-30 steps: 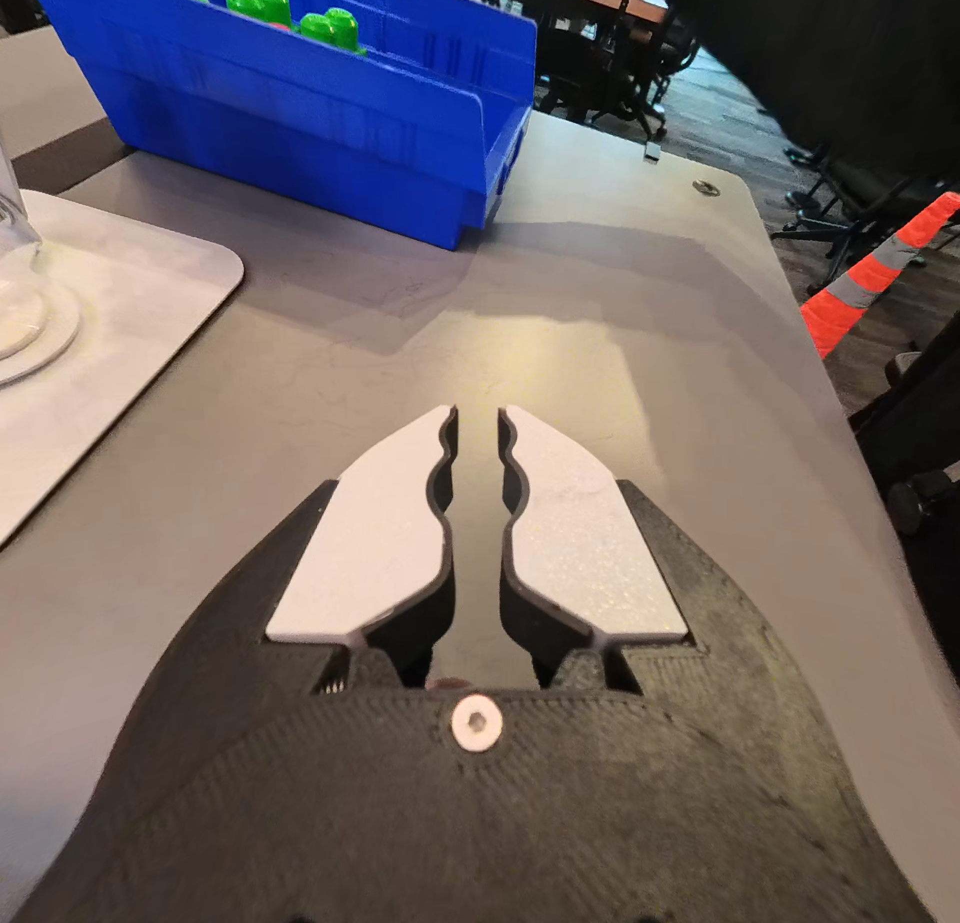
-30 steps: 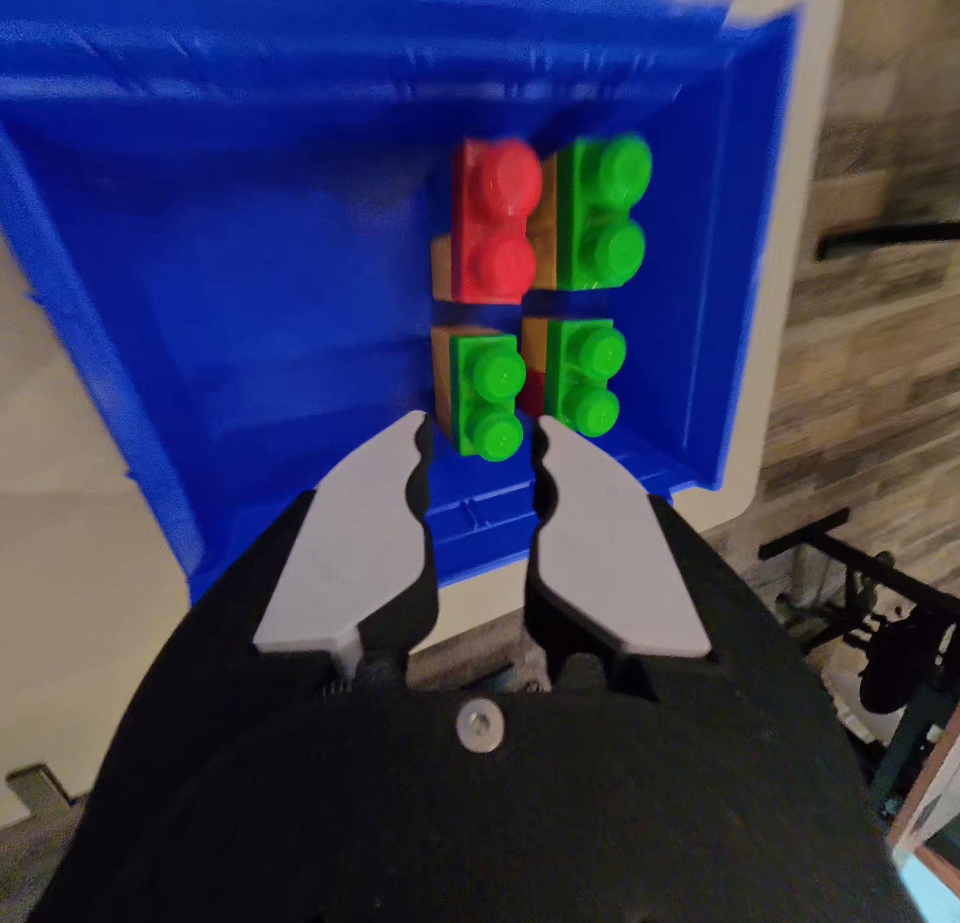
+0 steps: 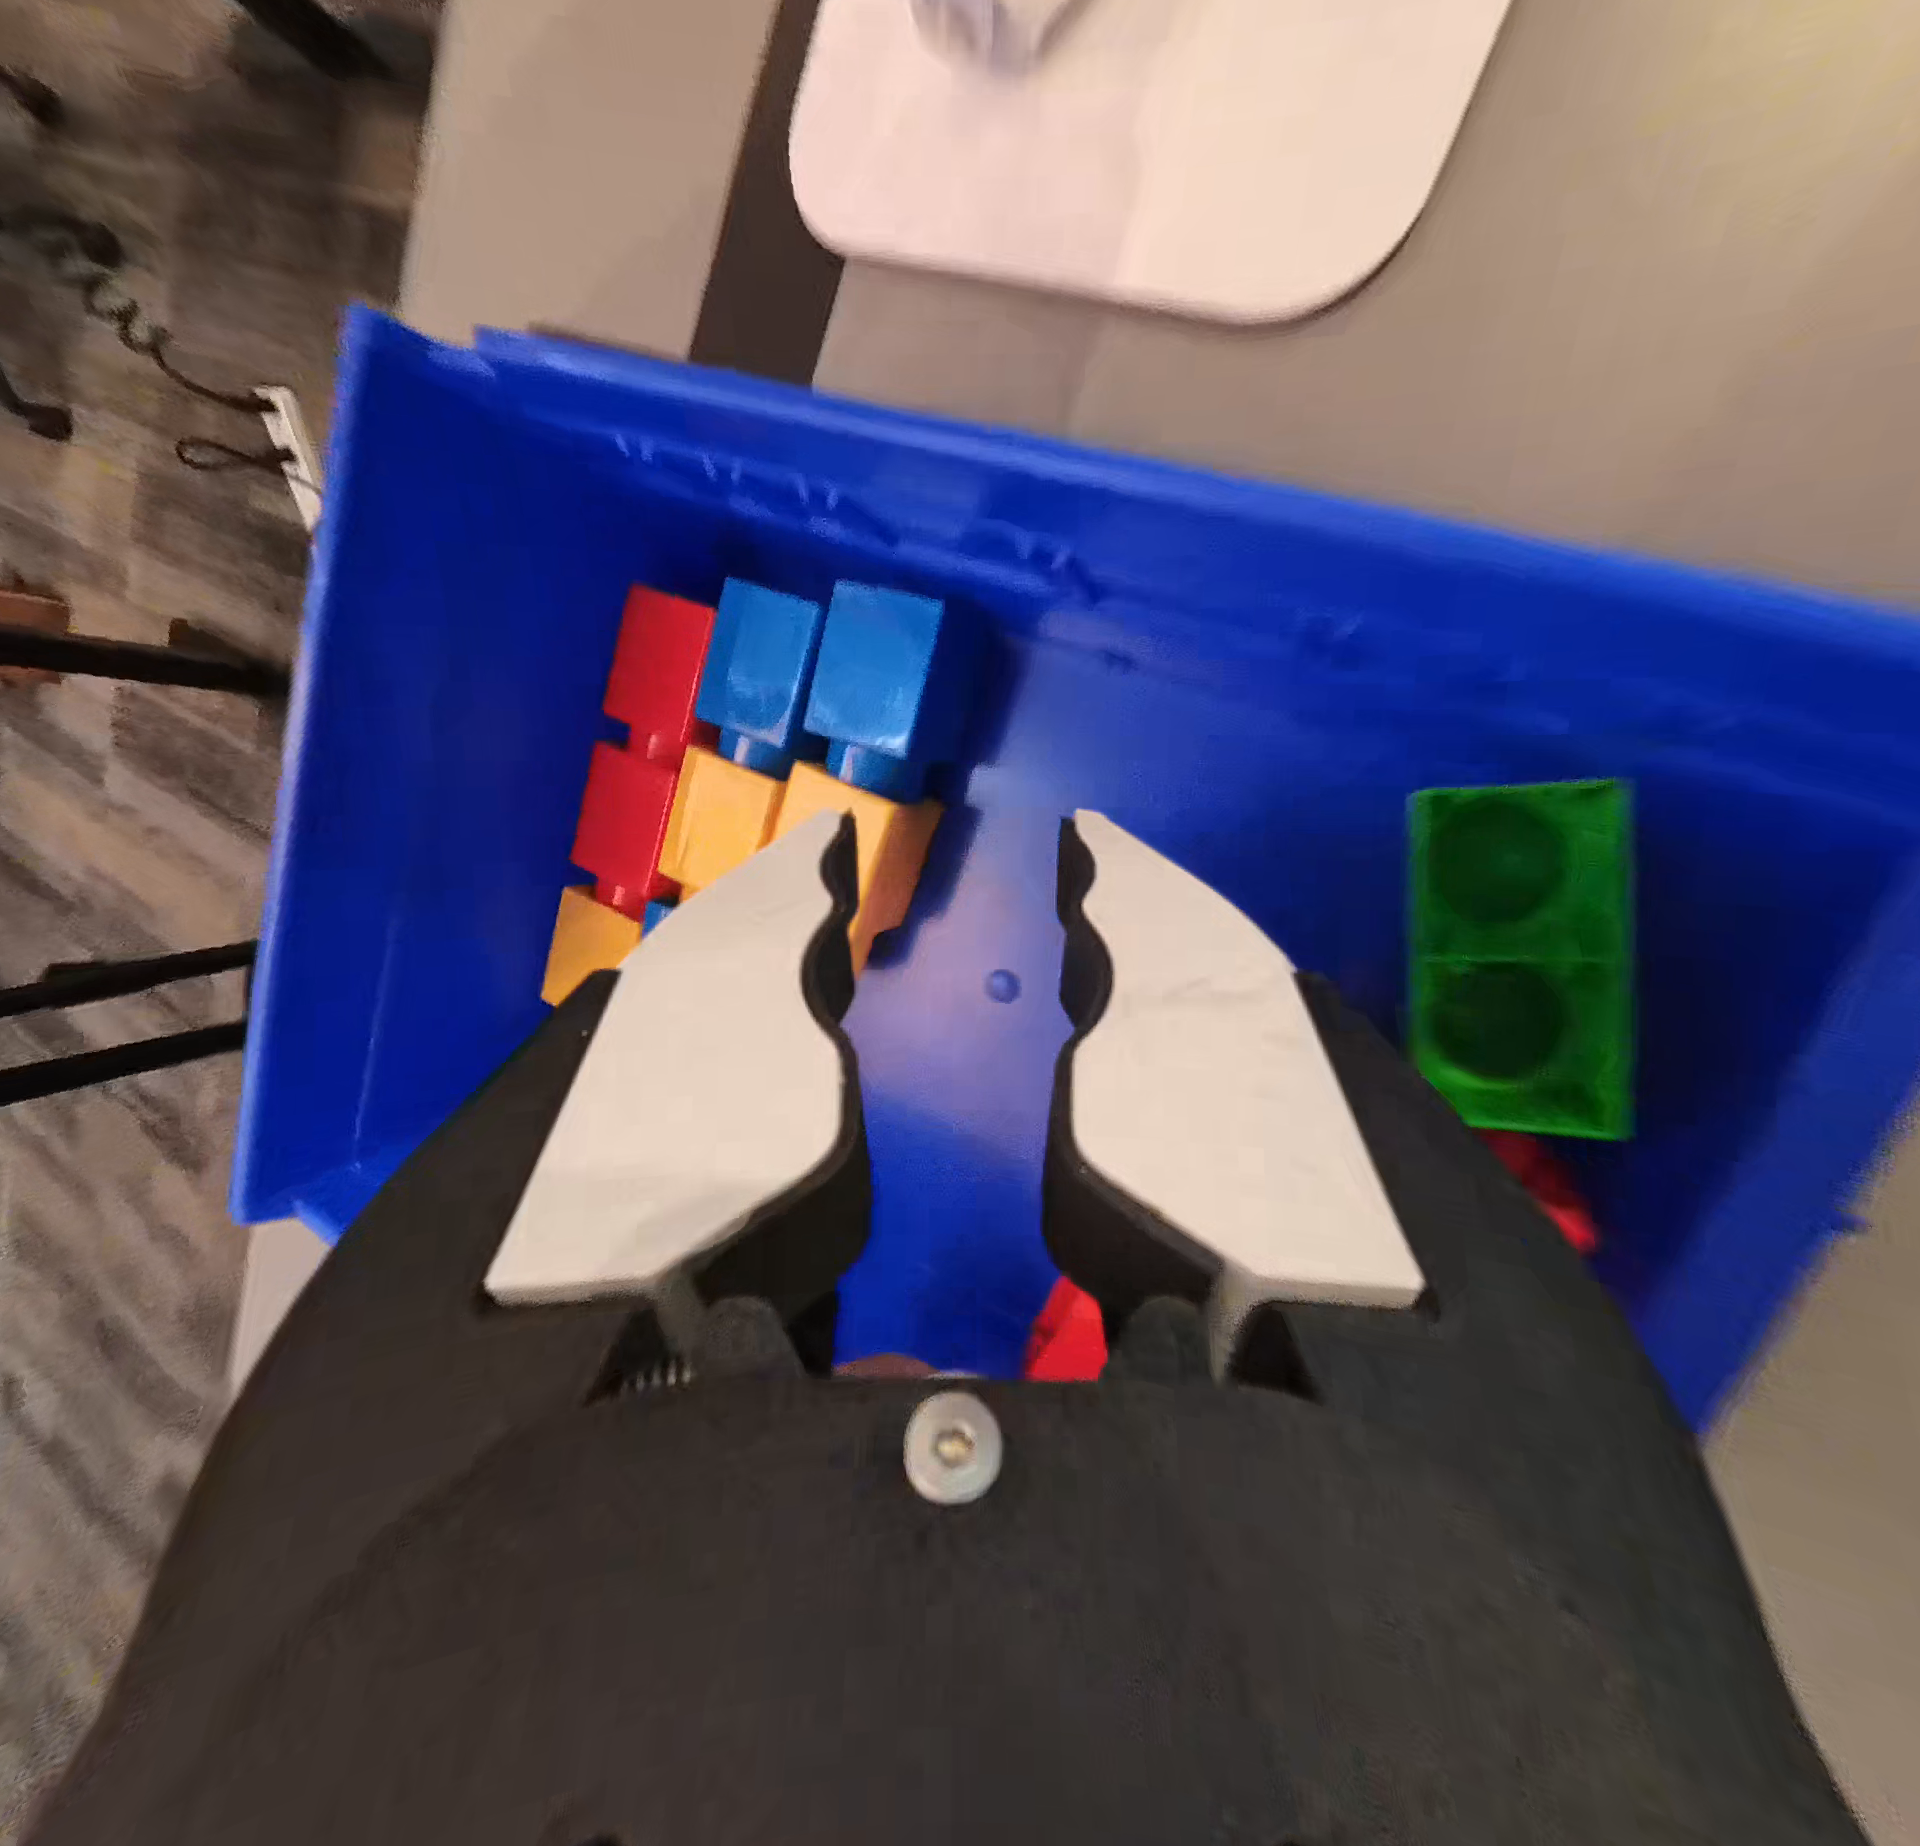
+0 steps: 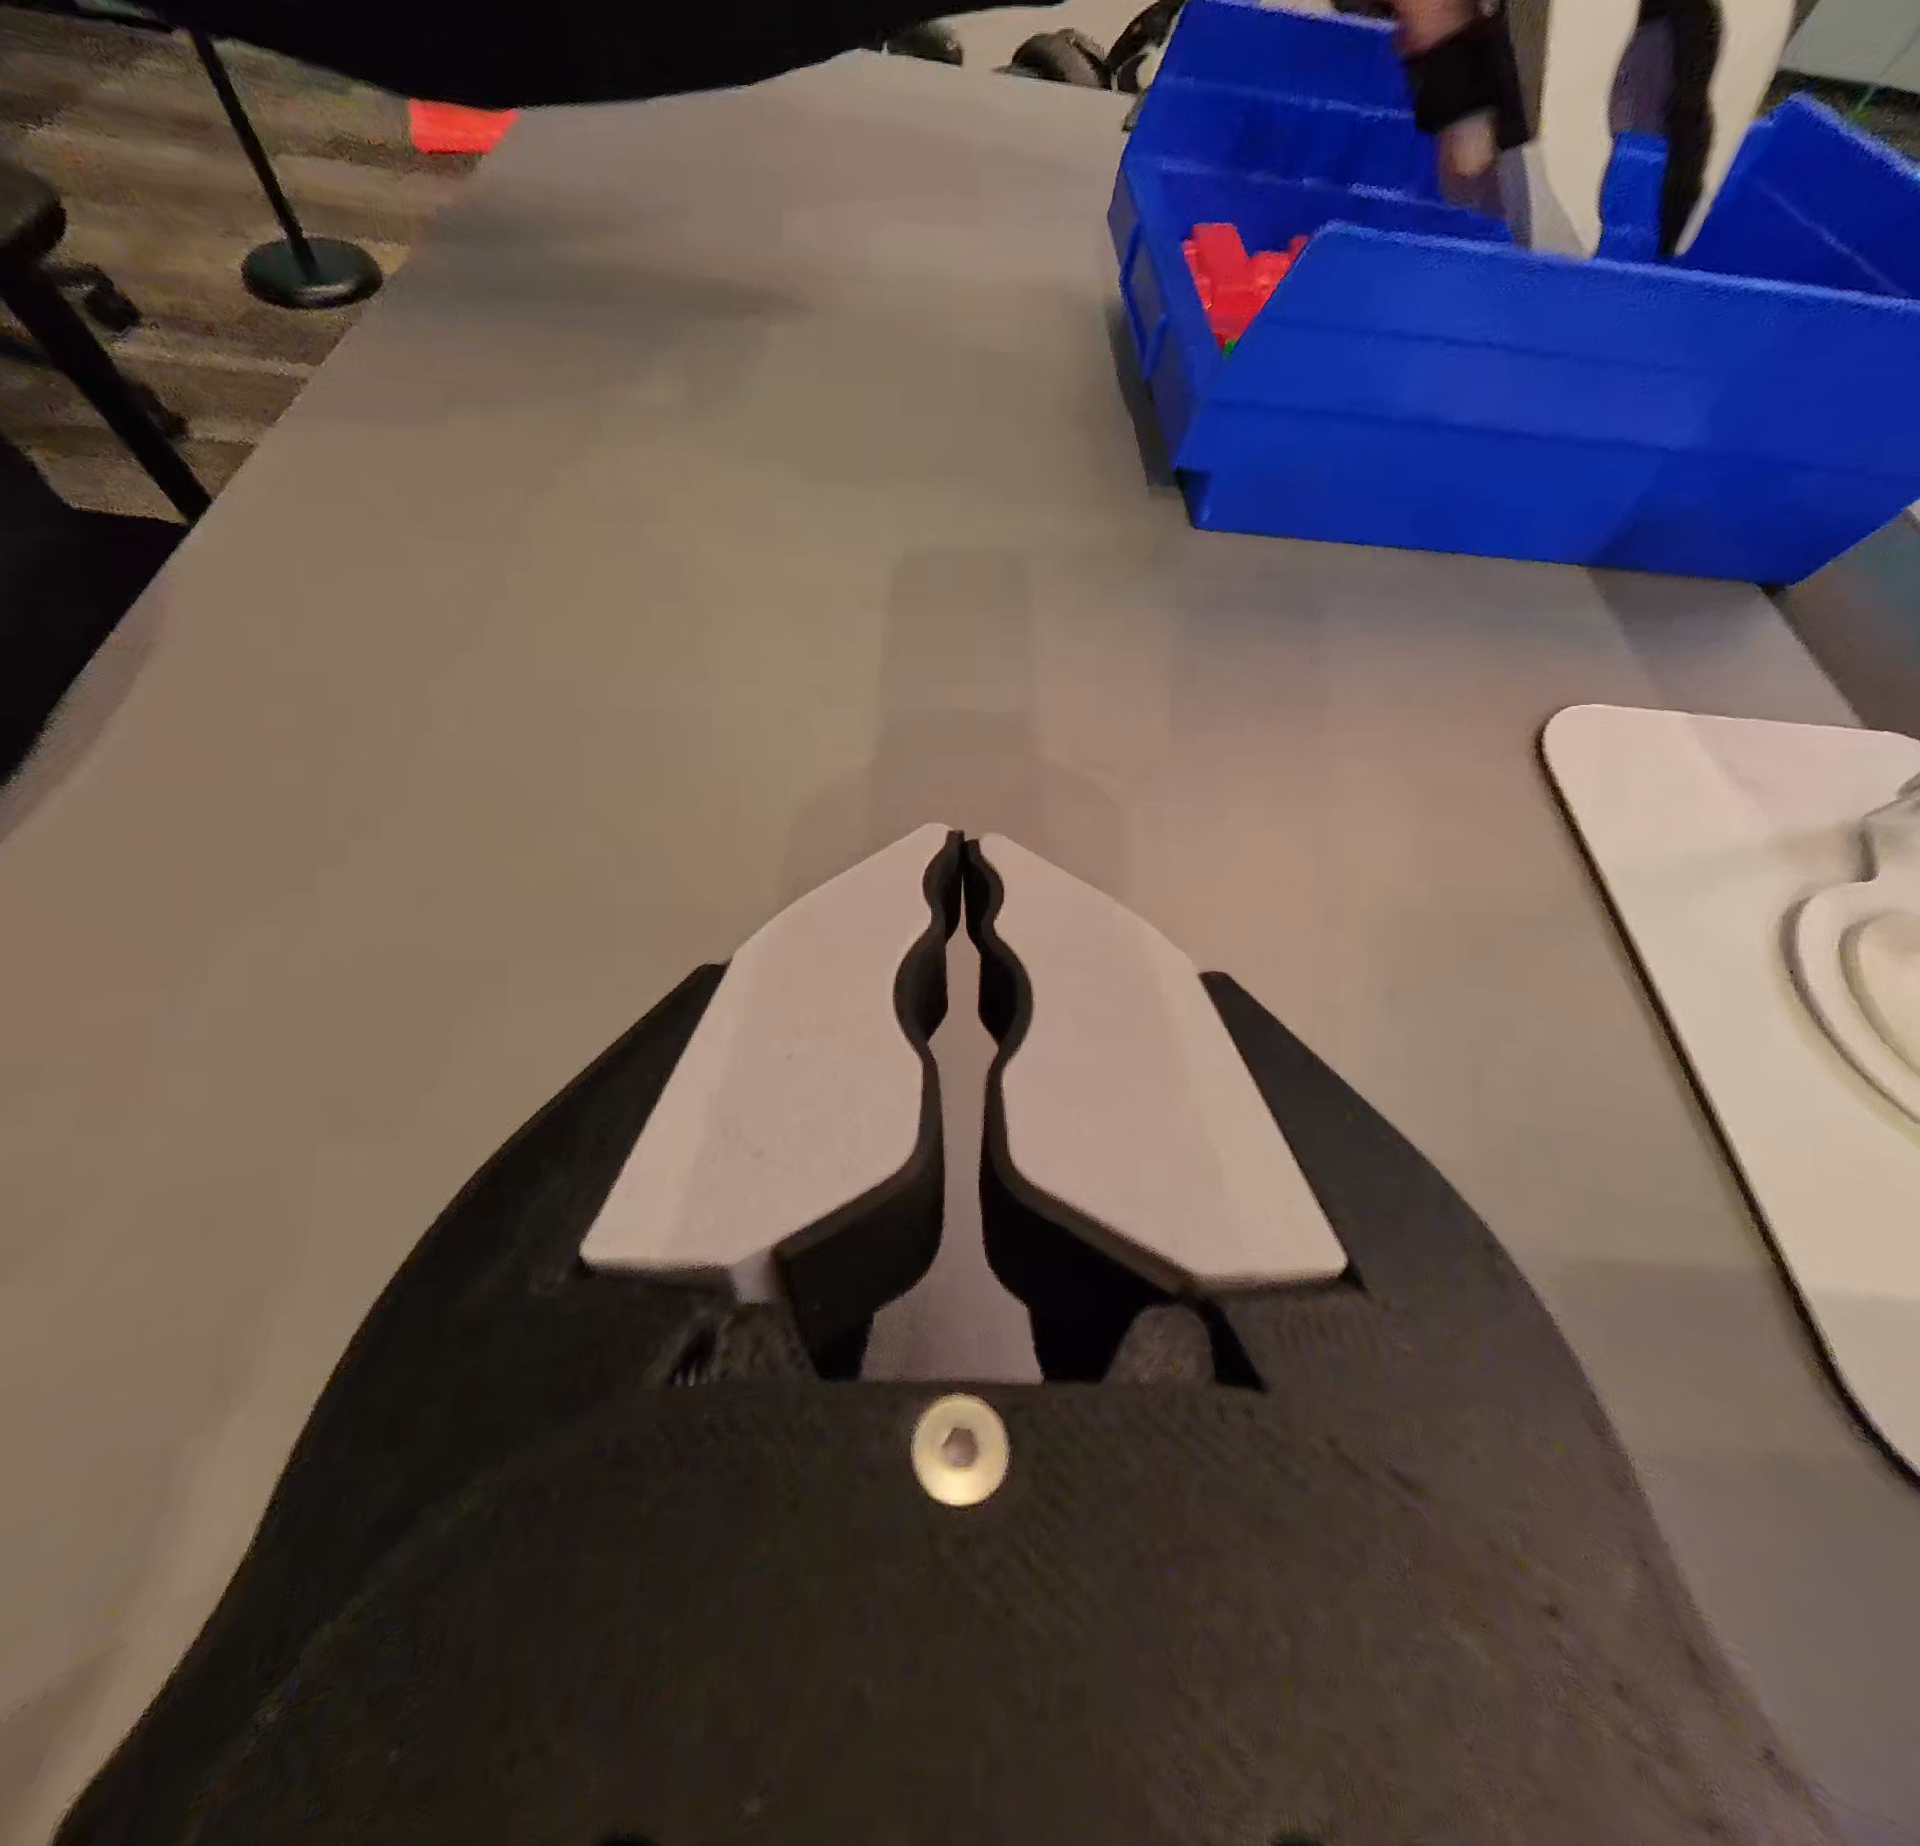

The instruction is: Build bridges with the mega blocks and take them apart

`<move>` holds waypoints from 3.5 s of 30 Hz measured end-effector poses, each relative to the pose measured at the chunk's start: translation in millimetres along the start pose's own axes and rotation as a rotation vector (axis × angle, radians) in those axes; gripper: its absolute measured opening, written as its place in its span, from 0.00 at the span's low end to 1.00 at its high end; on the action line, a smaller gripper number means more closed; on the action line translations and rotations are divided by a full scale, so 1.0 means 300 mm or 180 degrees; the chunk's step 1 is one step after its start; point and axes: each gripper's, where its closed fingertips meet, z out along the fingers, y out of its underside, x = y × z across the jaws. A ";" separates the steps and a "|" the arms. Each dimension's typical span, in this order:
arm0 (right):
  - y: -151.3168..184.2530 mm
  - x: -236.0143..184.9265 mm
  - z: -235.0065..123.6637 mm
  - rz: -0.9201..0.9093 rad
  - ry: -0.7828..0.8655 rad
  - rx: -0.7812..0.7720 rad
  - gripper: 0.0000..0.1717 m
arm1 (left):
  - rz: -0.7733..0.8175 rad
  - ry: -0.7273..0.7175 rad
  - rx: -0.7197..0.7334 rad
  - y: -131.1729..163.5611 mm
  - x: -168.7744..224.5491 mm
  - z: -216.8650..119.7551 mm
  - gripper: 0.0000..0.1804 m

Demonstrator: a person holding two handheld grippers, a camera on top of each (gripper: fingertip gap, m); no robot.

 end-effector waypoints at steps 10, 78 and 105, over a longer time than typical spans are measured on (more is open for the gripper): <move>0.051 -0.027 0.004 -0.0027 -0.0182 -0.0075 0.00 | -0.0008 0.0174 -0.0718 0.145 -0.089 0.185 0.31; -0.166 0.075 0.097 0.2145 -0.0064 0.1030 0.04 | 0.1249 -0.1061 0.0776 -0.521 0.787 -0.186 0.20; -0.098 0.095 0.075 0.1786 0.0080 0.0910 0.04 | 0.0214 -0.0352 -0.1162 0.218 -0.180 0.070 0.32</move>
